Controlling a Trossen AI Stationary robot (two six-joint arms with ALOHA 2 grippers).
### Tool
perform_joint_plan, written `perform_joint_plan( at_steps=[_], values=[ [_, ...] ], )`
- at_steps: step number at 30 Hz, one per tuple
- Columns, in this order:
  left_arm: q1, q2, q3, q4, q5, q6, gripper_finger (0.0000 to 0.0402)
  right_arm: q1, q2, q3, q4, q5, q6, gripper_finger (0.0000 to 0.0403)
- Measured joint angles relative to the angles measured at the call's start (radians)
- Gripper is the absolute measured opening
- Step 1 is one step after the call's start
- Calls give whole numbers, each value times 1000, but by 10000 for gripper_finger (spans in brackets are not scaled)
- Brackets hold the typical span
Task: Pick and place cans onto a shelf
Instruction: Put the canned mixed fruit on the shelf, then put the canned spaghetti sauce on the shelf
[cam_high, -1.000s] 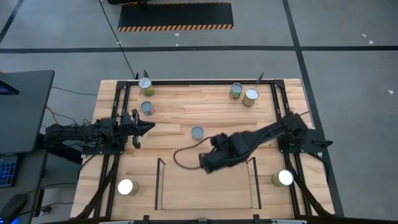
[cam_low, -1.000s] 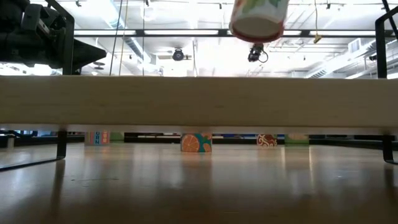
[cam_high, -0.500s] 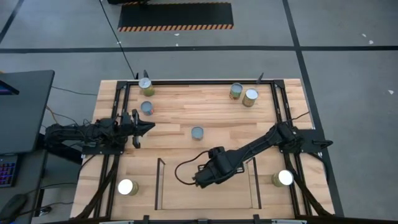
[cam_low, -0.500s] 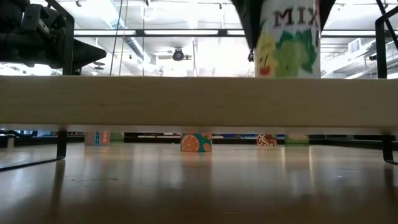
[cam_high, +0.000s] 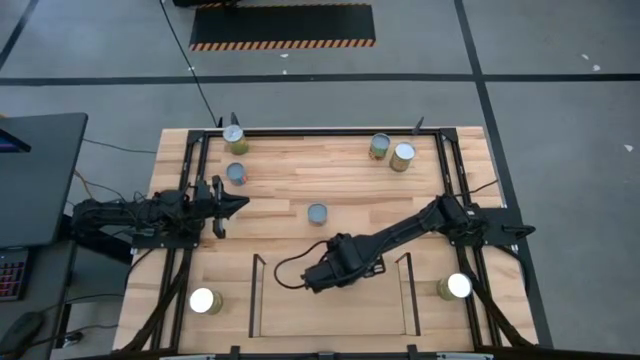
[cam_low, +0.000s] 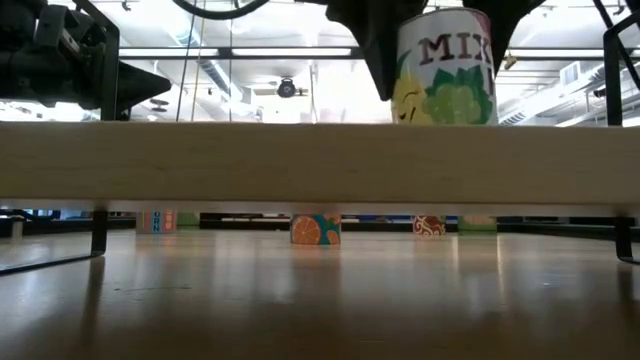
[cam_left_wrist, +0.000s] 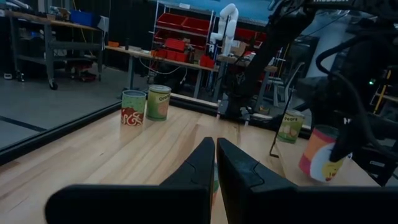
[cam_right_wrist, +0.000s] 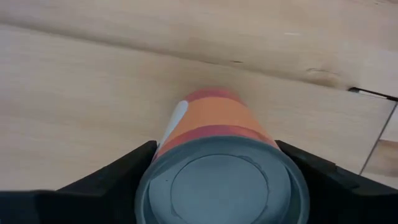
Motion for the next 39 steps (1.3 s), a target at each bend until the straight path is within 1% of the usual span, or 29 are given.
perform_joint_plan(
  at_steps=[7, 12, 17, 18, 22, 24, 29, 31, 35, 39],
  values=[
    [0, 0, 0, 2, 0, 0, 25, 2, 1, -38, 26, 22, -3, 323],
    [0, 0, 0, 3, 0, 0, 25, 2, 1, -53, -8, 13, -5, 327],
    [0, 0, 0, 5, 0, -5, 25, 2, 1, -53, 8, 12, -9, 344],
    [0, 0, 0, 5, 0, -34, 25, 2, 1, -53, 9, 12, -9, 348],
    [0, 0, 0, 21, 0, -262, 25, 2, -6, -53, 8, 1, -11, 364],
    [0, 0, 0, 29, 0, -345, 25, 2, -22, -53, 8, 4, -7, 370],
    [0, 0, 0, 36, -32, -368, 25, 2, -92, -53, -18, 36, -4, 377],
    [0, 0, 0, 49, -32, -368, 25, 2, -120, -53, -40, 66, 2, 378],
    [0, 0, 0, 77, -34, -368, 25, -15, -197, -53, -111, 186, -6, 378],
    [0, 0, 0, 87, -37, -368, 25, -85, -290, -81, -111, 335, -114, 378]
  ],
)
